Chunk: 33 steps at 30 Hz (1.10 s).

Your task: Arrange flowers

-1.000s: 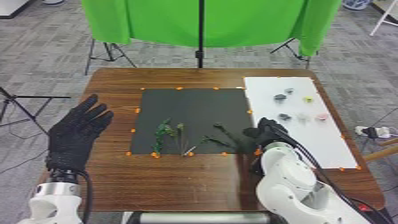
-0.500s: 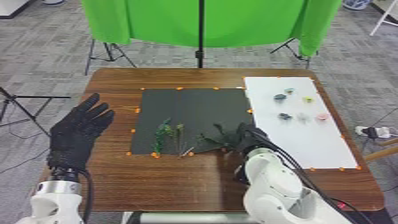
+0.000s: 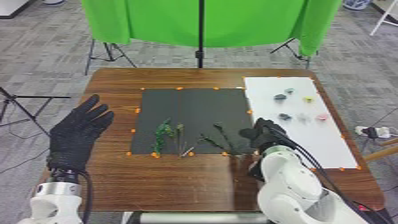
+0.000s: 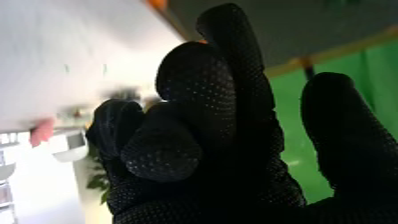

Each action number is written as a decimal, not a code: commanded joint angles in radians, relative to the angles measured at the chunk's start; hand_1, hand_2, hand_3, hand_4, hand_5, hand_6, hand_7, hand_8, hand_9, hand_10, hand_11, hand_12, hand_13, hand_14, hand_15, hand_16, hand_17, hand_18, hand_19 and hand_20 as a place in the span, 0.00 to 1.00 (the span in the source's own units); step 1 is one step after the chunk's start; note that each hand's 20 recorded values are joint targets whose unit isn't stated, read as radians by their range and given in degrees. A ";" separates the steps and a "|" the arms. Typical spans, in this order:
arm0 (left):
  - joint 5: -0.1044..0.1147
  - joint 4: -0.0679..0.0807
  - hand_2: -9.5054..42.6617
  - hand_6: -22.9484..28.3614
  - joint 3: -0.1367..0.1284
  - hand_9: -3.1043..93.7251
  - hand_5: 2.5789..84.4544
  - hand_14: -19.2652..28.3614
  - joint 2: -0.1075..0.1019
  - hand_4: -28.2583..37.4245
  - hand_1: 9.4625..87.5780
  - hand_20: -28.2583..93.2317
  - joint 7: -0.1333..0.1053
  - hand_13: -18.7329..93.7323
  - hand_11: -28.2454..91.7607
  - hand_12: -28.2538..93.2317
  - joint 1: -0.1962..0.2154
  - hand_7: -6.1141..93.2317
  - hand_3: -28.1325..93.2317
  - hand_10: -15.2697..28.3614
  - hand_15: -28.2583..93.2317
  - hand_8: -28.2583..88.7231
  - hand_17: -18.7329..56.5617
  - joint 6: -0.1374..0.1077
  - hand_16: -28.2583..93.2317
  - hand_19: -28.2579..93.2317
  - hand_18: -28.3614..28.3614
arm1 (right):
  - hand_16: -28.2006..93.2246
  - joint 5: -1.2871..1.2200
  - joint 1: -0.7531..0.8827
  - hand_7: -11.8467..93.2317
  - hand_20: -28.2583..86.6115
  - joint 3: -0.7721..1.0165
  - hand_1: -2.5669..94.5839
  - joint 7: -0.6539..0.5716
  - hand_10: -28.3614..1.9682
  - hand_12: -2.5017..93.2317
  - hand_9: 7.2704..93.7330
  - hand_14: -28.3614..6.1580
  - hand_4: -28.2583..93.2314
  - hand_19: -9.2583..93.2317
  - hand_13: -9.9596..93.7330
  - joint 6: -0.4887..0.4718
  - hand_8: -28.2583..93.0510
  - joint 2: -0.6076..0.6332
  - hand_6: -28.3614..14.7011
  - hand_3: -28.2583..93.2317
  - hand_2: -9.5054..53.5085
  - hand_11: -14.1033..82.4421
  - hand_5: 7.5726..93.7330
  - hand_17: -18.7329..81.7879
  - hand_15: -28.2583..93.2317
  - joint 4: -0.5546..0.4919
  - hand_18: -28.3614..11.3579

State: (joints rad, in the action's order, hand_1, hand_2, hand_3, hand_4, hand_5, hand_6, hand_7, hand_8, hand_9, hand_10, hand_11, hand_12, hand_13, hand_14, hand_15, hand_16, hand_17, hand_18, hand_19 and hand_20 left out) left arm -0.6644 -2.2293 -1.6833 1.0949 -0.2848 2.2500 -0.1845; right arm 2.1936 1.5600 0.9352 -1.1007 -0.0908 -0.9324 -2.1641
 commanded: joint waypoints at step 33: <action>-0.012 0.003 0.34 0.67 -0.001 0.41 0.48 0.96 0.020 0.06 0.20 0.37 0.043 0.40 0.43 0.32 0.004 0.16 0.89 0.81 0.61 0.17 0.15 0.011 0.17 0.69 0.95 | 0.38 -0.076 0.006 0.24 0.73 -0.094 0.24 0.073 0.34 0.26 0.89 0.34 0.04 1.00 0.81 -0.112 0.14 -0.126 0.57 0.83 0.38 0.68 0.91 0.54 0.95 0.057 0.00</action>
State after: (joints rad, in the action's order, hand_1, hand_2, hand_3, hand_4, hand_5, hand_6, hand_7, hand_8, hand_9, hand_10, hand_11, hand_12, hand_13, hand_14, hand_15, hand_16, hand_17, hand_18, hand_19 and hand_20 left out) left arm -0.6696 -2.2316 -1.6871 1.1056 -0.2556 2.2463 -0.1827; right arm 2.1245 1.5360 0.8733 -1.0414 -0.1694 -1.0287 -2.1180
